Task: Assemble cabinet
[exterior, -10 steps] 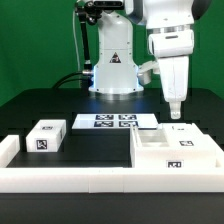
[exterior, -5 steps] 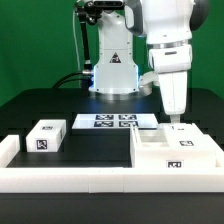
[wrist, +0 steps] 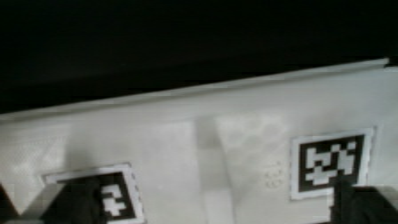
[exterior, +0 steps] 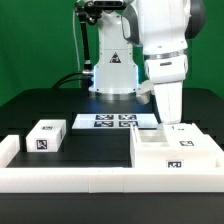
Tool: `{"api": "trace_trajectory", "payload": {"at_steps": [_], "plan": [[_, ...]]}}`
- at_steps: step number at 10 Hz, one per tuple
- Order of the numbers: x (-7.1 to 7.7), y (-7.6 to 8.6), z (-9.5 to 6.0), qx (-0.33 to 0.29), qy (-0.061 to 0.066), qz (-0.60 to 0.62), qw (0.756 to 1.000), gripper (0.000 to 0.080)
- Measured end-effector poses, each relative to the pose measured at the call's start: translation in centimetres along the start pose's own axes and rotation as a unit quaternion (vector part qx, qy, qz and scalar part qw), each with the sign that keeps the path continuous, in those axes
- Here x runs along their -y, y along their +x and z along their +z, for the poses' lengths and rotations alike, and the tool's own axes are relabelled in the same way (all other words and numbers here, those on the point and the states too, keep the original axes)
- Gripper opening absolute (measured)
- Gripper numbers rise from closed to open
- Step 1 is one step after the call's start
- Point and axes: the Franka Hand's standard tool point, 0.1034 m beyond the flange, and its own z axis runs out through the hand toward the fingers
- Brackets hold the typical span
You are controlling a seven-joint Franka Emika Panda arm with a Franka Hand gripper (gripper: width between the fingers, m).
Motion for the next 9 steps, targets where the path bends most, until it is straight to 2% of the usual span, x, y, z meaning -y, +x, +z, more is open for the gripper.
{"api": "trace_trajectory", "payload": {"at_steps": [1,2,3,4,6,9], "plan": [[0.0,0.0,0.0,0.0,0.0,0.0,1.0,0.0438],[0.0,-0.01,0.0,0.0,0.0,0.0,1.0,0.029],[0.0,-0.01,0.0,0.0,0.0,0.0,1.0,0.029],[0.0,-0.01,0.0,0.0,0.0,0.0,1.0,0.0088],[-0.02,0.0,-0.01,0.0,0.0,0.0,1.0,0.0059],[-0.02,0.0,-0.01,0.0,0.0,0.0,1.0,0.0059]]}}
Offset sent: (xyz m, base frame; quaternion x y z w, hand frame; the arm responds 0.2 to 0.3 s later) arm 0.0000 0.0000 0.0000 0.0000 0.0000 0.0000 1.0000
